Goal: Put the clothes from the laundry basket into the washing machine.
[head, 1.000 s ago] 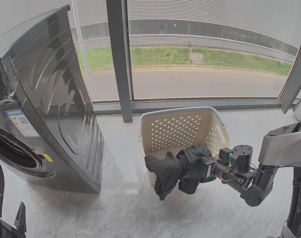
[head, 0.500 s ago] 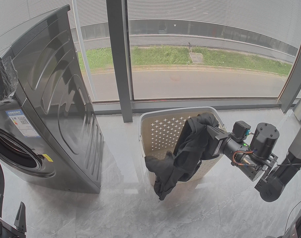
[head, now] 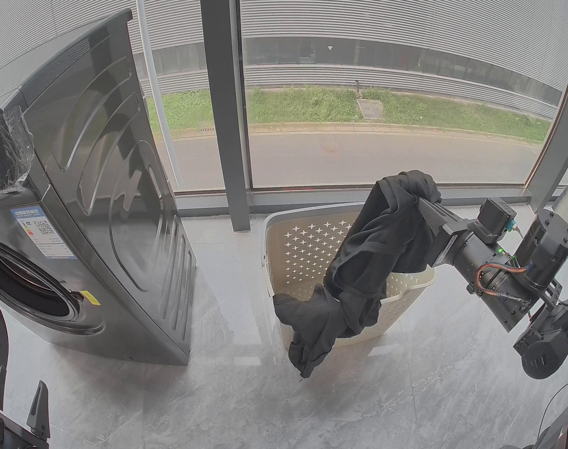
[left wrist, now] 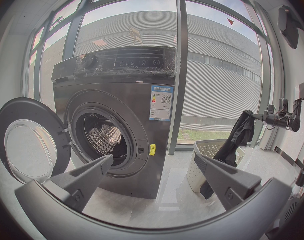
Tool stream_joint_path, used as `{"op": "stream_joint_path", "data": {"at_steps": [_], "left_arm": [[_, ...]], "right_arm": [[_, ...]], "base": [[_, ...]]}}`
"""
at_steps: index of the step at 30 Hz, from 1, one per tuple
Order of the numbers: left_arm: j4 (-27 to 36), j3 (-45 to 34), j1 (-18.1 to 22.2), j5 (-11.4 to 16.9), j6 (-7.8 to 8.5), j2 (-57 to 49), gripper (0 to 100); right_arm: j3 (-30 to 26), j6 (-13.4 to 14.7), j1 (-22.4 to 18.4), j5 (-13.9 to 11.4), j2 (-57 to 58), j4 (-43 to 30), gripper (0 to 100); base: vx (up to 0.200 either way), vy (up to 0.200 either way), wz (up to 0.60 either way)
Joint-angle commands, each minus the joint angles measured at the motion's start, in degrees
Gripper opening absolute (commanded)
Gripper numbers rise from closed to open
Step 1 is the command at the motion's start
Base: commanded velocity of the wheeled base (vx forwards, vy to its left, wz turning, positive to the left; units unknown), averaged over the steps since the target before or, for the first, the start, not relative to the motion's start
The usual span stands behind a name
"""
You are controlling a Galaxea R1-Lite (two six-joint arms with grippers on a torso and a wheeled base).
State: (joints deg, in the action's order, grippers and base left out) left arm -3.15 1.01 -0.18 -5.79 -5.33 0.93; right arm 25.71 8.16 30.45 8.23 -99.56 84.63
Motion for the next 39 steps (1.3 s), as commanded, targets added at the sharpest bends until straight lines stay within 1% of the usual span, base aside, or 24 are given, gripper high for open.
{"op": "stream_joint_path", "data": {"at_steps": [1, 2, 4, 8, 9, 12, 13, 14, 15, 16, 18, 36, 39], "left_arm": [[0.0, -0.8, 0.0, 0.0, -0.03, -0.9, 100], [0.0, -0.8, 0.0, 0.0, -0.03, -0.9, 100], [0.0, -0.8, 0.0, 0.0, -0.03, -0.9, 100], [0.0, -0.8, 0.0, 0.1, 0.14, -0.9, 100], [0.0, -0.8, 0.0, 0.0, 0.14, -0.9, 100], [0.0, -0.8, 0.0, 0.0, -0.03, -0.9, 100], [0.0, -0.8, 0.0, 0.0, -0.03, -0.9, 100], [0.0, -0.8, 0.0, 0.0, -0.03, -0.9, 100], [0.0, -0.8, 0.0, 0.0, -0.03, -0.9, 100], [0.0, -0.8, 0.0, 0.0, 0.05, -0.9, 100], [0.0, -0.8, 0.0, 0.0, 0.23, -0.9, 100], [0.8, -0.6, 0.0, 0.2, 0.32, -0.9, 100], [0.8, -0.6, 0.0, 0.1, 0.32, -0.9, 100]], "right_arm": [[-0.1, -0.6, 0.0, 2.1, 1.1, -0.4, 0], [-0.1, -0.8, 0.0, 2.8, 1.0, -0.5, 0], [-0.4, -1.6, 0.0, 3.4, 0.9, -0.5, 0], [-0.7, -2.0, -0.5, 3.8, 1.0, -0.8, 0], [-0.7, -2.0, -0.6, 5.3, 1.0, -1.5, 0], [-0.6, -2.0, -0.1, 8.3, 1.1, -2.4, 0], [-0.6, -2.0, 0.0, 9.2, 1.1, -2.4, 0], [-0.5, -2.0, 0.0, 9.4, 1.1, -2.5, 0], [-0.4, -2.1, 0.2, 10.6, 1.1, -2.6, 0], [-0.3, -2.1, 0.3, 10.9, 1.1, -2.7, 0], [-0.3, -2.1, 0.3, 11.2, 1.1, -2.7, 0], [-0.6, -2.2, 0.3, 11.2, 1.5, -2.8, 0], [-0.7, -2.1, 0.9, 11.2, 1.4, -2.7, 0]], "base": [[-0.200, 0.000, 0.00], [-0.200, 0.000, 0.00], [-0.200, 0.000, 0.00], [-0.200, 0.000, 0.00], [-0.200, 0.000, 0.00], [-0.200, 0.000, 0.00], [0.000, 0.000, 0.00], [0.000, 0.000, 0.00], [0.000, 0.000, 0.00], [0.000, 0.000, 0.00], [0.000, 0.000, 0.00], [0.000, 0.200, 0.00], [0.000, 0.200, 0.00]]}}
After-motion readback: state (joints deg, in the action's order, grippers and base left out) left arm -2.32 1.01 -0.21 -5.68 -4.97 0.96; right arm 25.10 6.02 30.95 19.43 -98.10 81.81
